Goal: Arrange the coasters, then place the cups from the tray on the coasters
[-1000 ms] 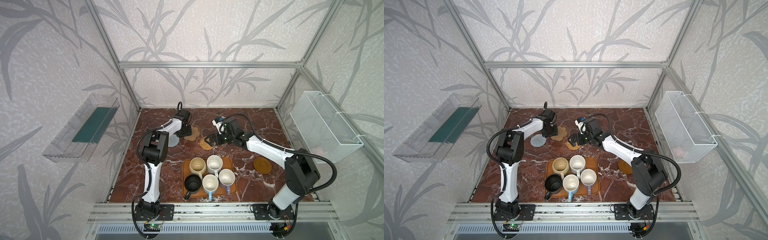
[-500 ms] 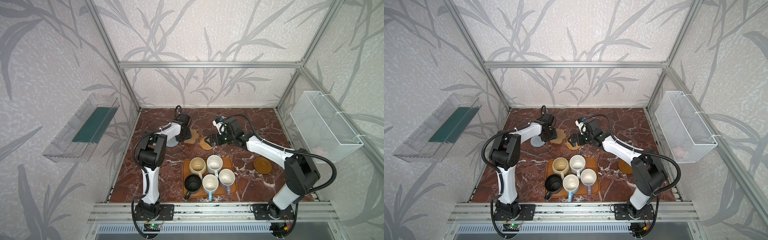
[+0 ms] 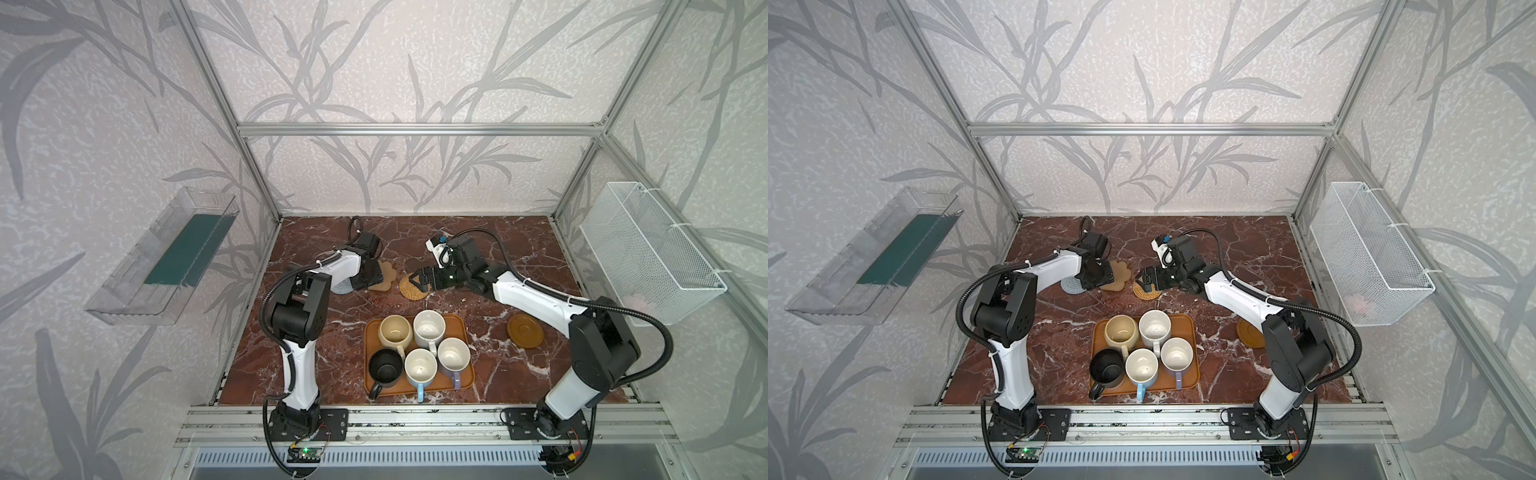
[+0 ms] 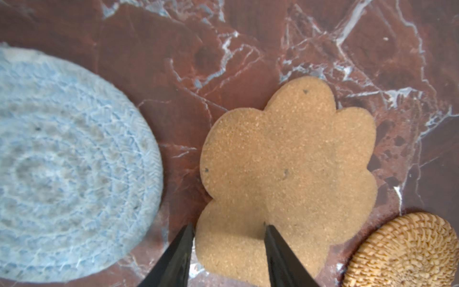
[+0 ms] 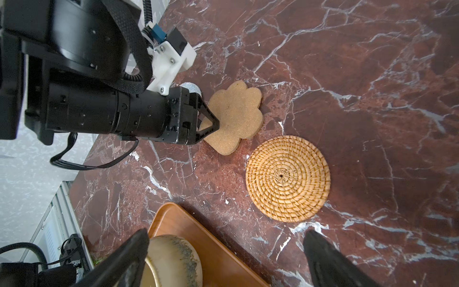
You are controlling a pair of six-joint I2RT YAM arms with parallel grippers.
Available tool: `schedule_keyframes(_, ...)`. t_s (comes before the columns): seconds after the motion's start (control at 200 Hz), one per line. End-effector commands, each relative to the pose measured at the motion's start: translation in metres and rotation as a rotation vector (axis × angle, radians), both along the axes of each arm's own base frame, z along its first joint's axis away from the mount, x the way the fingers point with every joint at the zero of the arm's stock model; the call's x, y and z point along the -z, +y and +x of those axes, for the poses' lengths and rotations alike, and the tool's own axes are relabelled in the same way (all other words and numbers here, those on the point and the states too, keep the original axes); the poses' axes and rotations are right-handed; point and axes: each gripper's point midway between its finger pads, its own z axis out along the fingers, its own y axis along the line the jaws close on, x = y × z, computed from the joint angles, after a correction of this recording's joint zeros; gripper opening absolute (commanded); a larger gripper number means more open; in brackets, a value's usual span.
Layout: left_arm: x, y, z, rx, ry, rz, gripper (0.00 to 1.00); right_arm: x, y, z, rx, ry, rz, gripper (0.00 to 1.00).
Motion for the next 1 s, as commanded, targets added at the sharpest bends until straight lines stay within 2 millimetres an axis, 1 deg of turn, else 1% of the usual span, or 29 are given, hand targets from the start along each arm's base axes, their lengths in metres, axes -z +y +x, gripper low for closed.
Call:
schedule_keyframes(0.0,-0.004,0.002,-0.018,-0.009,0.048,0.014,0.51,0.004,-0.002,0.005,0.021,0.013,-0.006,0.96)
schedule_keyframes(0.05,-0.008,0.004,-0.019,-0.010,0.039,0.018,0.51,0.002,-0.001,0.004,0.014,0.012,-0.007,0.96)
schedule_keyframes(0.155,-0.024,0.010,-0.019,-0.015,0.008,0.040,0.52,0.001,-0.001,0.003,0.007,0.011,-0.009,0.96)
schedule_keyframes(0.29,-0.045,0.008,-0.022,-0.009,-0.032,0.013,0.55,-0.001,-0.003,0.003,0.012,0.005,-0.013,0.96)
schedule_keyframes(0.345,-0.056,0.006,-0.024,0.002,-0.050,-0.003,0.58,-0.002,-0.004,0.004,0.017,-0.002,-0.018,0.96)
schedule_keyframes(0.455,-0.077,0.000,-0.026,0.042,-0.093,-0.039,0.69,0.000,-0.008,0.006,0.039,0.001,-0.047,0.96)
schedule_keyframes(0.505,-0.089,-0.002,-0.026,0.062,-0.119,-0.055,0.79,0.001,-0.011,0.008,0.051,0.002,-0.060,0.96)
schedule_keyframes(0.575,-0.103,-0.004,-0.027,0.088,-0.150,-0.056,0.90,0.003,-0.019,0.012,0.100,0.000,-0.088,0.91)
schedule_keyframes(0.61,-0.107,-0.005,-0.028,0.099,-0.154,-0.064,0.93,0.003,-0.022,0.015,0.130,-0.008,-0.083,0.90)
schedule_keyframes(0.685,-0.117,-0.013,-0.035,0.129,-0.163,-0.120,0.99,0.005,-0.021,0.018,0.150,-0.022,-0.067,0.88)
schedule_keyframes(0.77,-0.129,-0.026,-0.042,0.151,-0.193,-0.216,0.99,0.008,-0.020,0.019,0.140,-0.005,-0.087,0.86)
schedule_keyframes(0.84,-0.142,-0.039,-0.047,0.177,-0.224,-0.311,0.99,0.012,-0.021,0.019,0.134,0.011,-0.116,0.84)
schedule_keyframes(0.88,-0.149,-0.045,-0.051,0.180,-0.232,-0.354,0.99,0.010,-0.022,0.019,0.135,0.010,-0.126,0.83)
schedule_keyframes(0.885,-0.149,-0.045,-0.051,0.180,-0.233,-0.355,0.98,0.016,-0.022,0.019,0.133,0.021,-0.136,0.82)
schedule_keyframes(0.9,-0.151,-0.048,-0.053,0.181,-0.237,-0.375,0.98,0.022,-0.022,0.020,0.131,0.033,-0.151,0.81)
schedule_keyframes(0.93,-0.154,-0.054,-0.057,0.191,-0.236,-0.426,0.98,0.025,-0.023,0.020,0.128,0.041,-0.170,0.78)
schedule_keyframes(0.995,-0.157,-0.060,-0.065,0.183,-0.222,-0.487,0.97,0.029,-0.023,0.021,0.119,0.049,-0.193,0.73)
